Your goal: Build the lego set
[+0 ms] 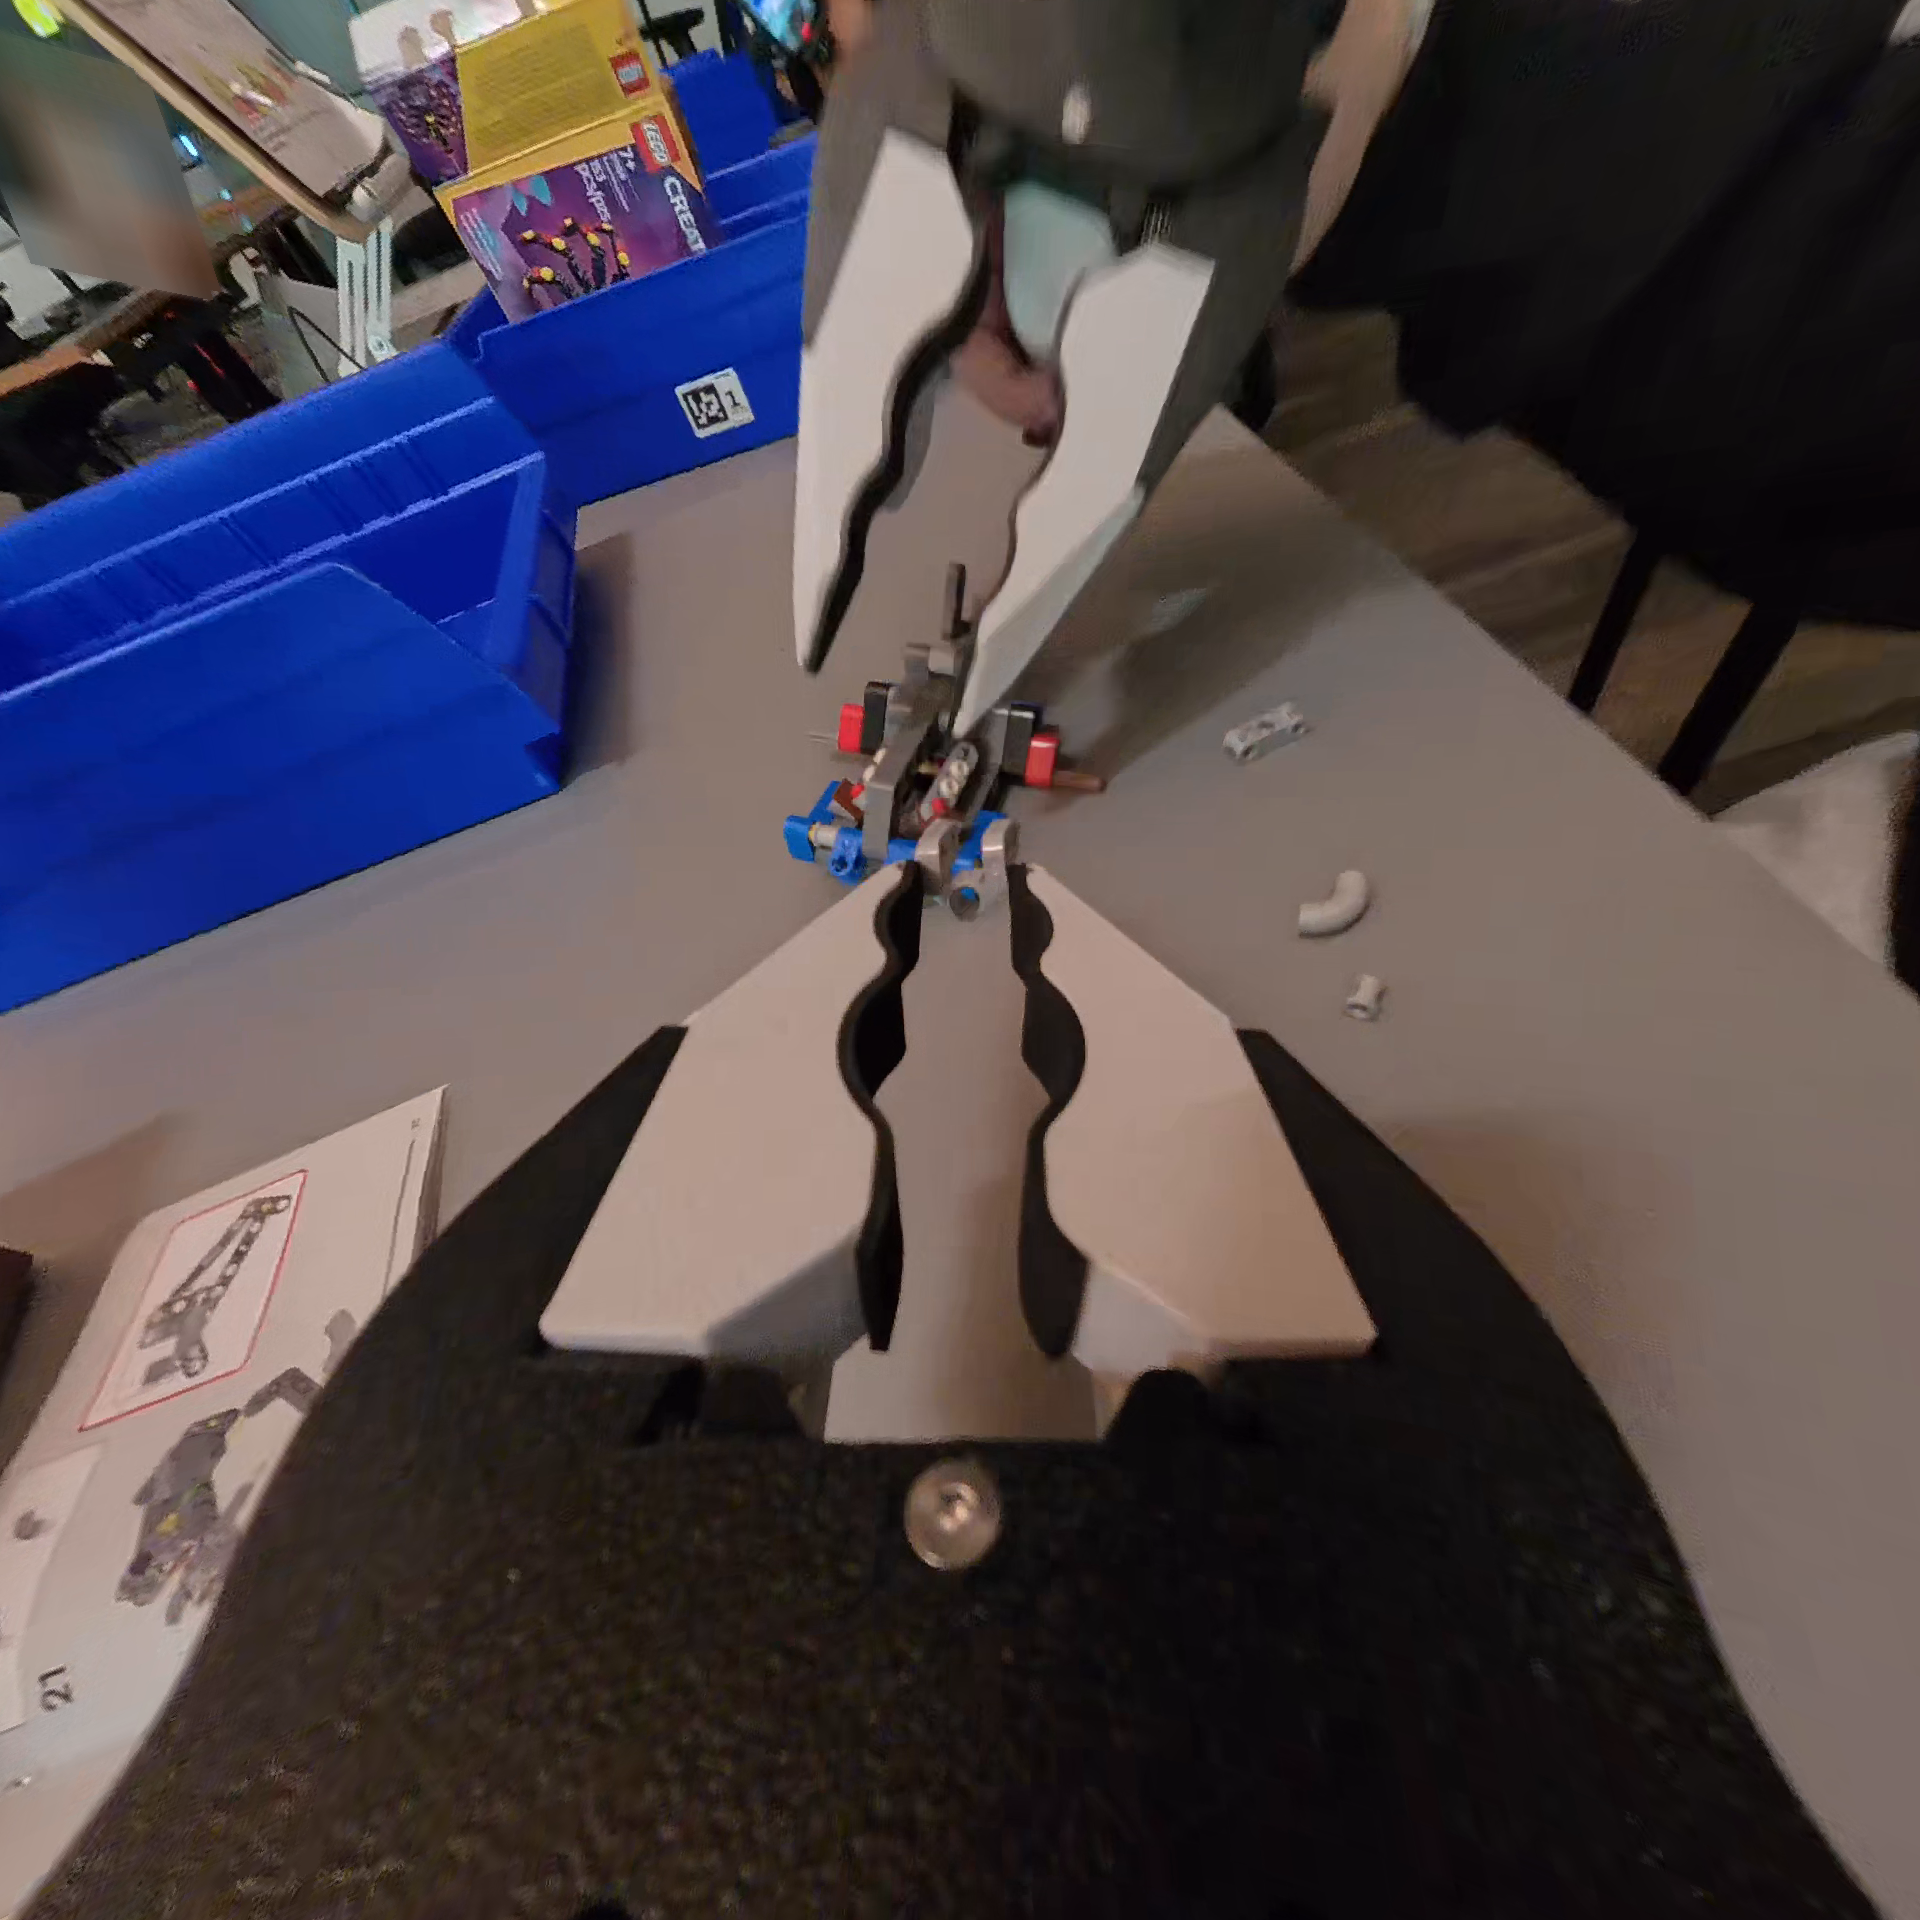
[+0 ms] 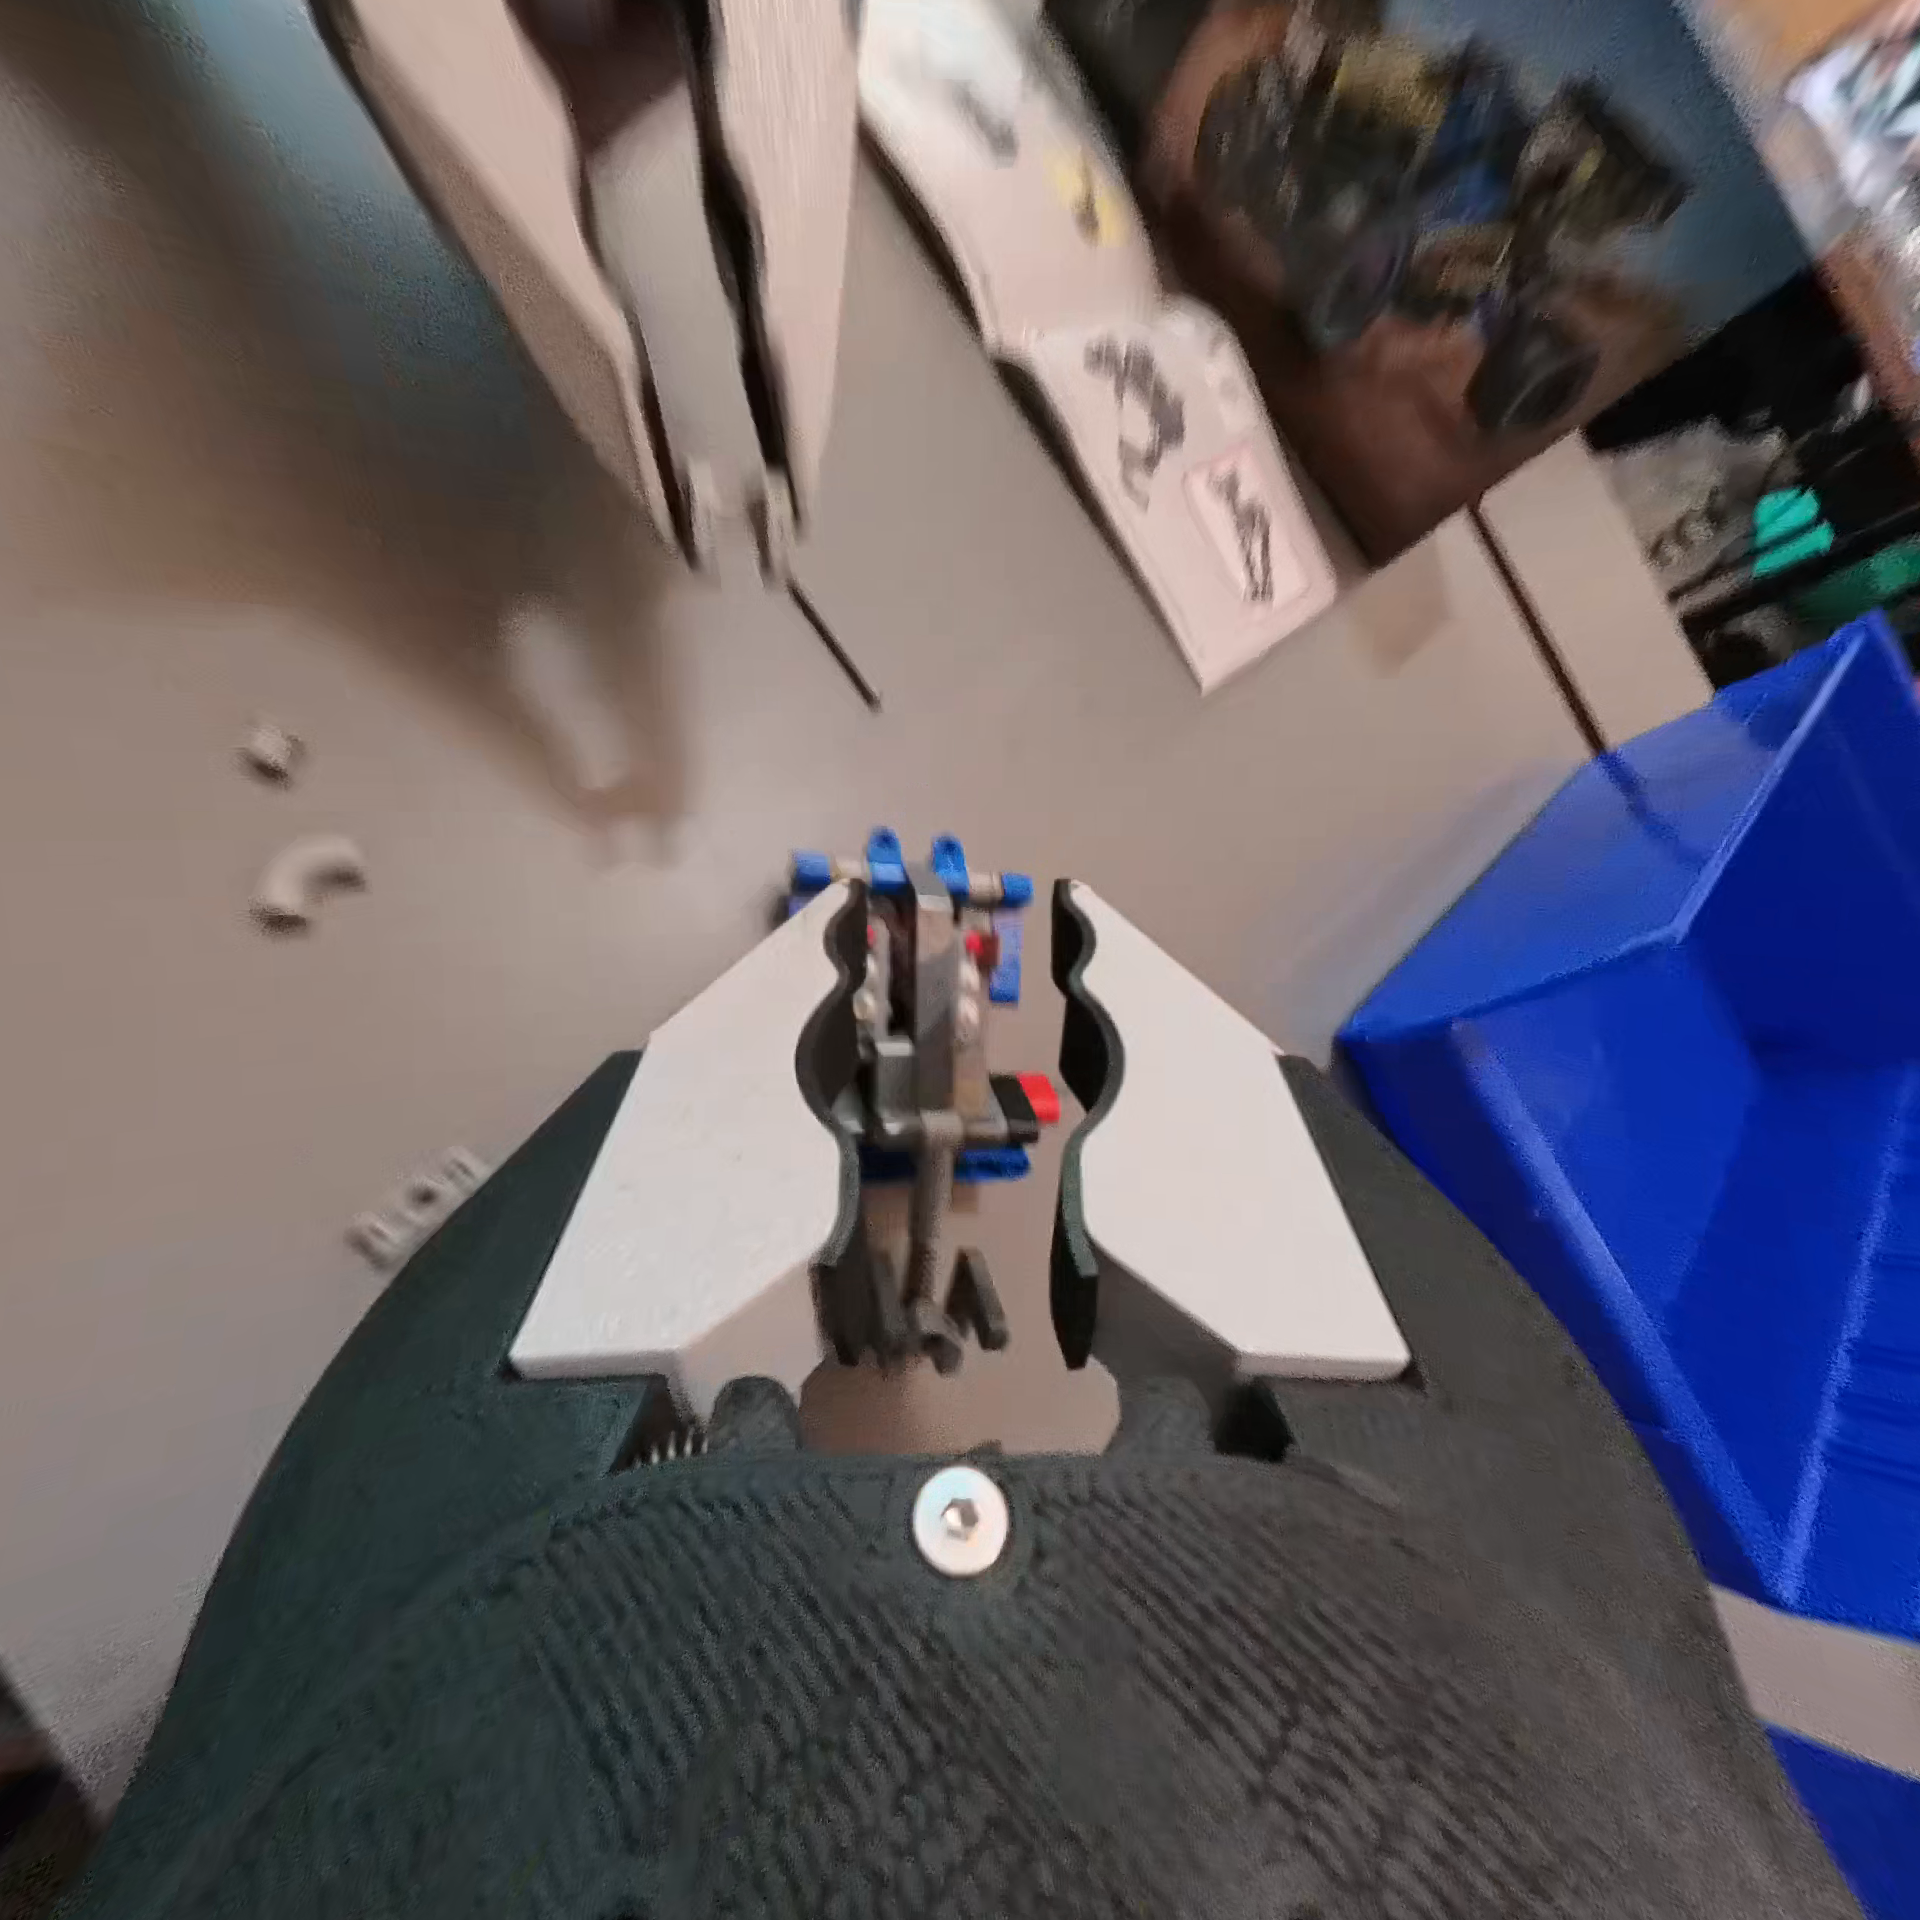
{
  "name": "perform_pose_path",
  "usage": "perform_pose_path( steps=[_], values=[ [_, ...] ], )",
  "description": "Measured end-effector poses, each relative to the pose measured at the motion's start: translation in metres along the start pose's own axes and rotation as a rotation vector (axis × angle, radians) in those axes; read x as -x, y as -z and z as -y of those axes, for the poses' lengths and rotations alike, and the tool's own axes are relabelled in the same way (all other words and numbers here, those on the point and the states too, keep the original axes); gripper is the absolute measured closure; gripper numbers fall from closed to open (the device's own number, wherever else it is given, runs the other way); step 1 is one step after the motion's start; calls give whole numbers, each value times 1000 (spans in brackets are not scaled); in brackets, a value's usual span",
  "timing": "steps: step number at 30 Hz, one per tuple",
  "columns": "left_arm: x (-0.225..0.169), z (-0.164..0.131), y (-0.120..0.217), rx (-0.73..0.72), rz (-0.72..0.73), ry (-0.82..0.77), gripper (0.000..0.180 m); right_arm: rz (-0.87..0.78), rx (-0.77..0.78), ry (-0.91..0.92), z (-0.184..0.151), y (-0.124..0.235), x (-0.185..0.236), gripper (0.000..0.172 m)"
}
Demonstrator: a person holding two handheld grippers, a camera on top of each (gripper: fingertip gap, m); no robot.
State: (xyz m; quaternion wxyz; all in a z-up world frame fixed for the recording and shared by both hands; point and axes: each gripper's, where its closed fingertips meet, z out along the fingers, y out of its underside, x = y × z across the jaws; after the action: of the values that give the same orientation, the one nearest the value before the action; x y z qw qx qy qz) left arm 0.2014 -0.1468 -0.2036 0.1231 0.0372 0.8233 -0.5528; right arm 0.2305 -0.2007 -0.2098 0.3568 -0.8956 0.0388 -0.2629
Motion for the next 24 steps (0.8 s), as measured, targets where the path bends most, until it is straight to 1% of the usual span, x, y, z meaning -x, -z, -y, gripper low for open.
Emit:
perform_pose_path(
  steps=[2, 4, 6, 7, 9, 11, 17, 19, 21, 24],
  values=[
    [-5, -3, -7, 19, -6, -54, 167, 26, -160, -46, 30, 10, 11, 144],
    [-10, -2, -14, 9, -42, -66, 167, 66, -238, -89, 43, 10, 24, 145],
    [-10, -3, -23, 23, -60, -65, 167, 92, -228, -120, 40, 4, 32, 141],
    [-10, -3, -26, 34, -70, -71, 167, 126, -222, -133, 37, 2, 39, 142],
    [-11, -1, -31, 32, -100, -85, 167, 142, -221, -118, 32, -1, 43, 155],
    [-10, 0, -36, 30, -112, -88, 167, 121, -220, -95, 28, -1, 37, 159],
    [-1, 6, -44, -31, -149, -73, 168, 117, -241, -78, 24, 3, 25, 160],
    [7, 4, -48, -16, -135, -84, 169, 126, -218, -66, 20, 2, 22, 171],
    [15, 6, -49, -24, -112, -81, 169, 79, -225, -52, 20, 2, 12, 171],
    [20, 7, -49, -28, -104, -87, 171, 60, -244, -59, 19, 1, 9, 170]
  ],
)
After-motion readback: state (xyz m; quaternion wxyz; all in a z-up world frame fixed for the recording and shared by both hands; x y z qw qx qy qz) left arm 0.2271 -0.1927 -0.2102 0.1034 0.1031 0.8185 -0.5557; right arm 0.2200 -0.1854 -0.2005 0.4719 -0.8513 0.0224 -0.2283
